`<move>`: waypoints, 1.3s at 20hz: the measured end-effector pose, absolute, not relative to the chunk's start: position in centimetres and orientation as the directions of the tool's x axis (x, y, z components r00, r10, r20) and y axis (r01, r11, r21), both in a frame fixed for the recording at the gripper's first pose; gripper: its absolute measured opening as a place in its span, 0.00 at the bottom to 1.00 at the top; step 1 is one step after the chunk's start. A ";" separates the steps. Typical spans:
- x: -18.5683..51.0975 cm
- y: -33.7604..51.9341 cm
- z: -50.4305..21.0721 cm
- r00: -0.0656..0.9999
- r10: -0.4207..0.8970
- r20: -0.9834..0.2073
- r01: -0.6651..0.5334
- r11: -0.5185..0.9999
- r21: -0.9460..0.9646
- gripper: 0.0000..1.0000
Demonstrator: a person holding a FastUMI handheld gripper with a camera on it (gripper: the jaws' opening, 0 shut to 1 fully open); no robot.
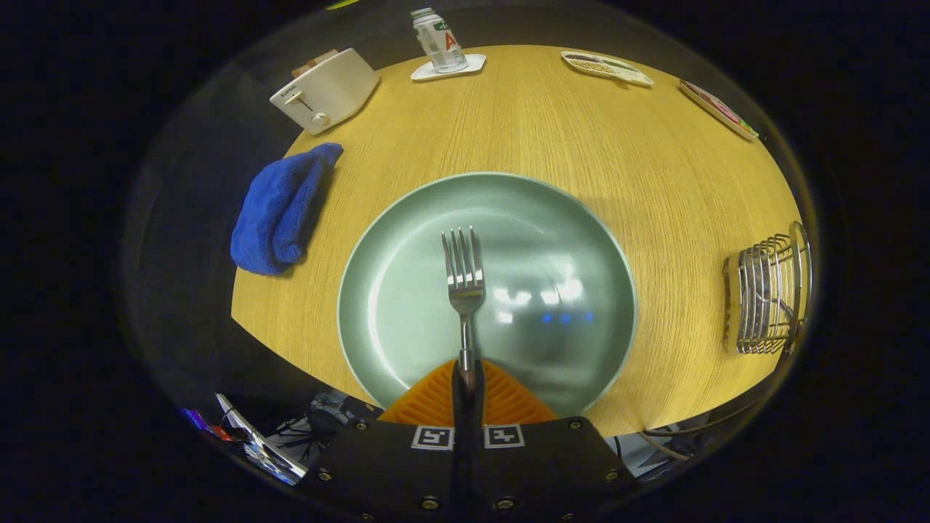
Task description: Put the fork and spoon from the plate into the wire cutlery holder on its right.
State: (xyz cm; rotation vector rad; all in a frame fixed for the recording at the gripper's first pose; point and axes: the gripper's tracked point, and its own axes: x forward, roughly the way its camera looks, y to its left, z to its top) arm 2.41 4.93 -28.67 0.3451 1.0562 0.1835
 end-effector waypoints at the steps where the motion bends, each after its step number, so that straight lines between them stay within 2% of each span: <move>1: 2.4 4.8 -28.6 0.485 0.312 -0.817 0.020 0.930 0.367 0.01; 16: 2.8 0.1 -25.3 0.597 0.267 -0.756 0.076 0.920 0.385 0.01; 26: 2.2 -6.3 -22.6 0.694 0.172 -0.700 0.181 0.899 0.400 0.01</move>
